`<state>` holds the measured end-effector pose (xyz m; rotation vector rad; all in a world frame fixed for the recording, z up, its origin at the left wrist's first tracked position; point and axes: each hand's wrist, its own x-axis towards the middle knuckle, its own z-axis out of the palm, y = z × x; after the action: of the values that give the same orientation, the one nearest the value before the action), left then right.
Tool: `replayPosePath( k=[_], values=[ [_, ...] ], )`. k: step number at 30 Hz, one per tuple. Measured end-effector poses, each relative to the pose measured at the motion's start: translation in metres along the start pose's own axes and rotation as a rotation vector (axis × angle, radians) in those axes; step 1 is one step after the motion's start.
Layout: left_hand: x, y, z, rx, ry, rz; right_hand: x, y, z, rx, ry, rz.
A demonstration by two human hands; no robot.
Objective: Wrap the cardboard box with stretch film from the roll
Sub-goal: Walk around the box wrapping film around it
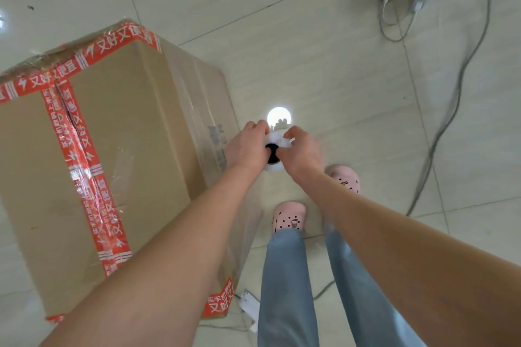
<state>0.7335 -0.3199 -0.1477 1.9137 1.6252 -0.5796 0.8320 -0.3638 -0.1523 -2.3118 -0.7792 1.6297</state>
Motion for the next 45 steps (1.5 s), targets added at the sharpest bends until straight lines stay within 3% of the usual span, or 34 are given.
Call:
replayPosePath(
  k=[3,6,12,16,18,23,26,30,35,38,40,45],
  values=[
    [0.011,0.008,-0.005,0.127,-0.016,0.136,0.003,-0.003,-0.003,-0.044,-0.015,-0.039],
    [0.021,0.008,-0.009,0.095,0.0,0.104,0.01,-0.012,-0.007,-0.11,-0.006,-0.096],
    [0.032,-0.002,-0.011,-0.326,0.135,-0.299,0.034,-0.04,-0.008,-0.166,0.03,-0.21],
    [0.036,-0.014,-0.019,-0.551,0.076,-0.527,0.043,-0.051,-0.001,-0.101,-0.058,-0.087],
    [0.035,-0.016,-0.024,-0.539,0.021,-0.473,0.045,-0.055,0.0,-0.051,-0.052,-0.055],
    [0.037,-0.007,-0.034,-0.11,0.049,-0.052,0.046,-0.057,-0.002,-0.08,-0.063,-0.074],
    [0.047,-0.003,-0.042,0.025,0.056,0.045,0.049,-0.061,-0.005,-0.11,-0.057,-0.096],
    [0.064,-0.005,-0.053,-0.079,0.071,-0.036,0.058,-0.074,-0.01,-0.175,-0.01,-0.133],
    [0.075,-0.02,-0.06,-0.528,0.143,-0.413,0.072,-0.099,-0.008,-0.141,0.005,-0.15],
    [0.078,-0.031,-0.066,-0.583,0.11,-0.511,0.08,-0.113,-0.003,-0.084,-0.019,-0.107],
    [0.083,-0.036,-0.073,-0.473,0.064,-0.433,0.084,-0.121,0.001,-0.111,-0.012,-0.114],
    [0.106,-0.036,-0.094,-0.066,0.035,0.02,0.086,-0.129,0.007,-0.161,-0.031,-0.089]
  ],
)
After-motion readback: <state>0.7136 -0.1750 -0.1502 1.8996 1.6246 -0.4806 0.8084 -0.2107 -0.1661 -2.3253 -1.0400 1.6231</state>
